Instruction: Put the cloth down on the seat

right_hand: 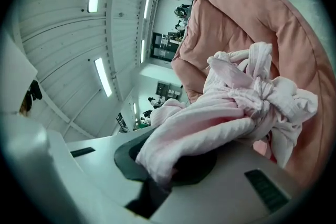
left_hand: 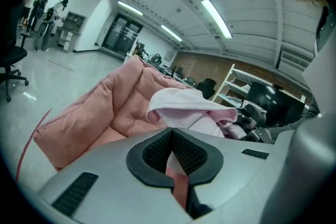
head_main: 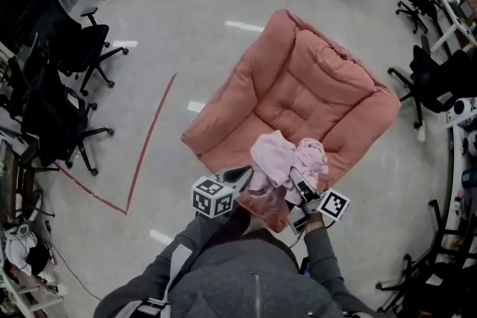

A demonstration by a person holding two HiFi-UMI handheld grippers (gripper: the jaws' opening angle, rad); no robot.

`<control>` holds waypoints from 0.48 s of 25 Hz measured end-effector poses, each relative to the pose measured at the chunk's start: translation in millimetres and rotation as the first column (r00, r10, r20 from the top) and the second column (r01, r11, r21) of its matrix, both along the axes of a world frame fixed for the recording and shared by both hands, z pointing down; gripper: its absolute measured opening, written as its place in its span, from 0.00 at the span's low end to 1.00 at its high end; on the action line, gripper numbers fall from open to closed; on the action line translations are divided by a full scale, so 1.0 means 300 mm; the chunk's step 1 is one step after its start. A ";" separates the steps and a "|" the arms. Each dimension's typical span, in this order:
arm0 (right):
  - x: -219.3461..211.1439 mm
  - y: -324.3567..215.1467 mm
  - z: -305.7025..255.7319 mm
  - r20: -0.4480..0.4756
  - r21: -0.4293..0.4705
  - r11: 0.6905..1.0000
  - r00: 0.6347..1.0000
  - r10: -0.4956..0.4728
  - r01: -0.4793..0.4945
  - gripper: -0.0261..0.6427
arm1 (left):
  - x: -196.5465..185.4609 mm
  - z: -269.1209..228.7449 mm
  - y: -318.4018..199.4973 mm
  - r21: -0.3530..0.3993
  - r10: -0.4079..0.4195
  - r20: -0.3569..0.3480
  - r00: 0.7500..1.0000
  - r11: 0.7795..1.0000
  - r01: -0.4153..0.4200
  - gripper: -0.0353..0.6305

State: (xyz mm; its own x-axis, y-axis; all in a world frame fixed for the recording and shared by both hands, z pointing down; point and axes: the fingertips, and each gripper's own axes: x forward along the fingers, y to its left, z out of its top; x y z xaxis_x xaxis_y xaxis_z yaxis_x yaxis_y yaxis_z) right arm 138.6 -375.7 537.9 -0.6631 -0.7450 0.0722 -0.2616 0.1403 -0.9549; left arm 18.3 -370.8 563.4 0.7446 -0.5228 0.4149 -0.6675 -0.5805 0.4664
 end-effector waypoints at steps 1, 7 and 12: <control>0.000 -0.011 0.010 -0.006 -0.006 1.000 1.000 0.004 -0.004 0.10 | 0.003 0.011 -0.010 -0.010 0.011 0.002 1.000 1.000 -0.011 0.06; -0.025 -0.125 0.060 -0.014 -0.021 1.000 1.000 0.000 0.000 0.10 | -0.003 0.079 -0.120 -0.056 -0.002 0.003 1.000 0.998 0.002 0.06; -0.079 -0.226 0.109 -0.022 -0.032 0.999 0.999 -0.024 0.023 0.10 | -0.047 0.141 -0.209 -0.084 -0.024 0.010 1.000 0.996 0.025 0.06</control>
State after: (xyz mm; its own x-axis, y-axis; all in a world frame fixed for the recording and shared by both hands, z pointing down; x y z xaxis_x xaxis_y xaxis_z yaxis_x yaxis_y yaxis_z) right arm 114.8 -443.4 570.7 -0.6784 -0.7263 0.1107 -0.2802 0.1166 -0.9528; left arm 4.1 -433.5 605.7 0.7284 -0.5036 0.4646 -0.6851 -0.5231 0.5069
